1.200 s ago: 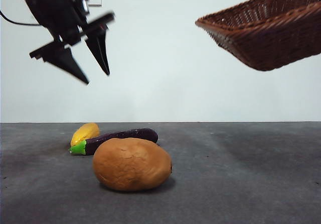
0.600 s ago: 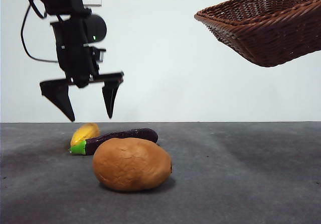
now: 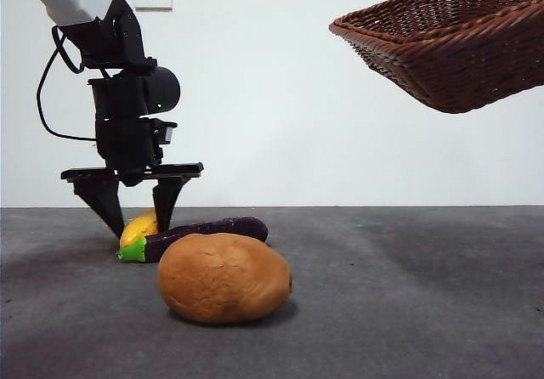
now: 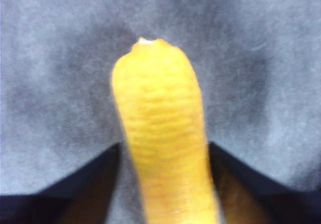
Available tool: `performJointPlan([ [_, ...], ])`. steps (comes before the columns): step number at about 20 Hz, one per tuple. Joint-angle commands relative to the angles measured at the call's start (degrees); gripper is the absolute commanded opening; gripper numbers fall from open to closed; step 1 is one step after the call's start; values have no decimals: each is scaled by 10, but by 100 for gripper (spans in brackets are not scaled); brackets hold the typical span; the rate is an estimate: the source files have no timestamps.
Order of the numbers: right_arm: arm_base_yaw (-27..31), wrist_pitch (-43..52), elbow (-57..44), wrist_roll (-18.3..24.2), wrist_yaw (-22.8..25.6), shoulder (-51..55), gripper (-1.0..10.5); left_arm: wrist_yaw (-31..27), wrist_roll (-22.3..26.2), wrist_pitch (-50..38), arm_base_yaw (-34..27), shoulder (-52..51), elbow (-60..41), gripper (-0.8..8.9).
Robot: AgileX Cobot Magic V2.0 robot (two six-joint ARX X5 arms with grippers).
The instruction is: Help me put the vegetables on the table into the basket
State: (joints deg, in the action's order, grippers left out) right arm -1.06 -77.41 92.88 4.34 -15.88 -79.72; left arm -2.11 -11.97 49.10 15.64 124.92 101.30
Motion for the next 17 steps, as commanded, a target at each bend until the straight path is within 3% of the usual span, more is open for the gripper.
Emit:
performJointPlan([
  [1,-1,7,-2,2,-6,5,-16,0,7,0,-1,8,-3,-9],
  [6,-1,7,-2,1,-6,4,-16,40,8,39,-1,-6,23,-9],
  [10,-2,7,-4,-31,0,0,-16,107,17,68,3,-68,54,-9],
  [17,-36,14,-30,-80,86,-36,-16,209,17,53,84,-219,54,-9],
])
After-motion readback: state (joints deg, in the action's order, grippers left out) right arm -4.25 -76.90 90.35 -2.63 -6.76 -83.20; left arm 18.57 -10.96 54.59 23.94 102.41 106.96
